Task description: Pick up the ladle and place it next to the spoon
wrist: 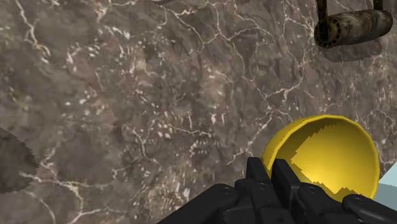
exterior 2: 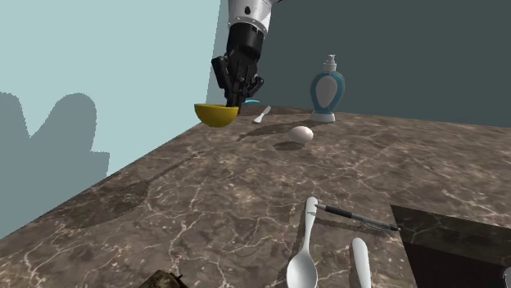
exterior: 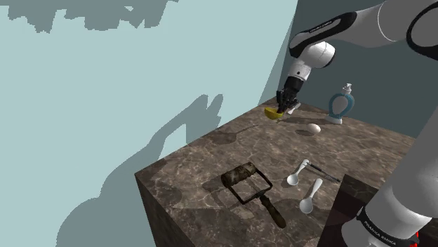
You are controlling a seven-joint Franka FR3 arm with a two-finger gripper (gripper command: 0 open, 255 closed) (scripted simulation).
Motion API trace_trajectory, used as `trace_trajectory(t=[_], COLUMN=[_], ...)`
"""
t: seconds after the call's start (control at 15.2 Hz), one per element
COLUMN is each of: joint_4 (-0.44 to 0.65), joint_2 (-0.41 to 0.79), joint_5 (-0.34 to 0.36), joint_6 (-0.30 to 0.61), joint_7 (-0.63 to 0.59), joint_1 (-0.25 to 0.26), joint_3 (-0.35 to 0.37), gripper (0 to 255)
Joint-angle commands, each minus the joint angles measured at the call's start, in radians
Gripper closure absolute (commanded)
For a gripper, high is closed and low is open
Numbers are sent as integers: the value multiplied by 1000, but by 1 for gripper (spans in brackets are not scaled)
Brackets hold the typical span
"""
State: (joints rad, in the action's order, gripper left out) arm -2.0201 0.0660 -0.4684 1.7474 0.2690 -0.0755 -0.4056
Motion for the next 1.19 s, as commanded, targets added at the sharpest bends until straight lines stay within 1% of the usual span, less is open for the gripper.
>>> trace_trajectory(t=[0.0,0.4,0.79,1.12], joint_4=[-69,-231,-350,-383], joint_2=[-58,-194,-293,-258], joint_5=[3,-8,-45,-68], joint_6=[41,140,229,286], joint_7=[-46,-168,-287,-247], joint_1=[30,99,164,169], joint_3=[24,103,196,195], gripper=[255,255,255,255])
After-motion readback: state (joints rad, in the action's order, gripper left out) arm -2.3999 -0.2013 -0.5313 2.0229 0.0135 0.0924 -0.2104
